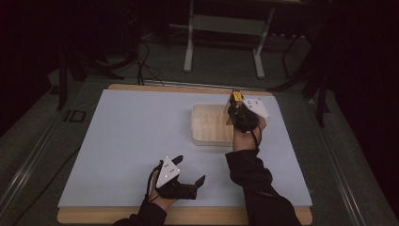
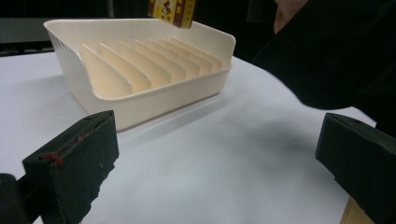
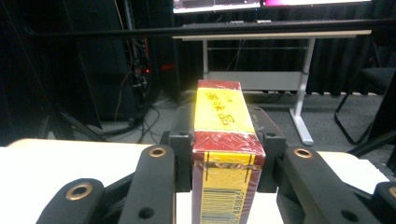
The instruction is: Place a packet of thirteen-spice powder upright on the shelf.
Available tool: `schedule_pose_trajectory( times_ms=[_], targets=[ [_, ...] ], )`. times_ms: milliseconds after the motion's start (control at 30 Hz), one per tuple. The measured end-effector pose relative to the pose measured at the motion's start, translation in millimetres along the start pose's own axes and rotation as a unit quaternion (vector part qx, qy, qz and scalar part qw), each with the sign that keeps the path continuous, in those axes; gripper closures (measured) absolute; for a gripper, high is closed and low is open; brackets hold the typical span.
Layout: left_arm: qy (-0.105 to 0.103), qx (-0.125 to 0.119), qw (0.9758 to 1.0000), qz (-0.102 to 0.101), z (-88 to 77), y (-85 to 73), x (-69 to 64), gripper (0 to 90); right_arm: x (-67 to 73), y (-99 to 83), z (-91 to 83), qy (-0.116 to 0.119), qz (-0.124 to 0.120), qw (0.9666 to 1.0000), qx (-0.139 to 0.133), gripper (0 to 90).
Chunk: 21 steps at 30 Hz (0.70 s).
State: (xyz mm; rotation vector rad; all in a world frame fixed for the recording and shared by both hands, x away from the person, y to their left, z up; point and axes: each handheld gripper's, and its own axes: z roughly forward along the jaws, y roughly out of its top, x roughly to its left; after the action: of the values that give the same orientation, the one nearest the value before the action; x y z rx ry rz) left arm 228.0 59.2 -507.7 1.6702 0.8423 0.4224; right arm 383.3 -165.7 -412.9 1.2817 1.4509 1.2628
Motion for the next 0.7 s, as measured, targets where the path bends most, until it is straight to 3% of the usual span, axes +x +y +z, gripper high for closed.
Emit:
schedule_pose_trajectory(
  times_ms=[233,500,700],
  targets=[
    [-0.012,0.003,0.9999,0.006,0.9,-0.5,-2.4,0.2,0.1,-13.3,9.3,-0.004,0.009,0.9999,0.014,67.4],
    [-0.010,0.001,0.9999,0.012,0.2,0.0,-3.1,0.2,-3.1,-22.5,15.4,-0.006,0.025,0.9994,0.023,67.4],
    [-0.007,0.000,0.9999,0.010,-0.5,0.5,-2.3,0.3,-3.1,-28.6,17.5,-0.011,0.016,0.9993,0.030,67.4]
  ],
)
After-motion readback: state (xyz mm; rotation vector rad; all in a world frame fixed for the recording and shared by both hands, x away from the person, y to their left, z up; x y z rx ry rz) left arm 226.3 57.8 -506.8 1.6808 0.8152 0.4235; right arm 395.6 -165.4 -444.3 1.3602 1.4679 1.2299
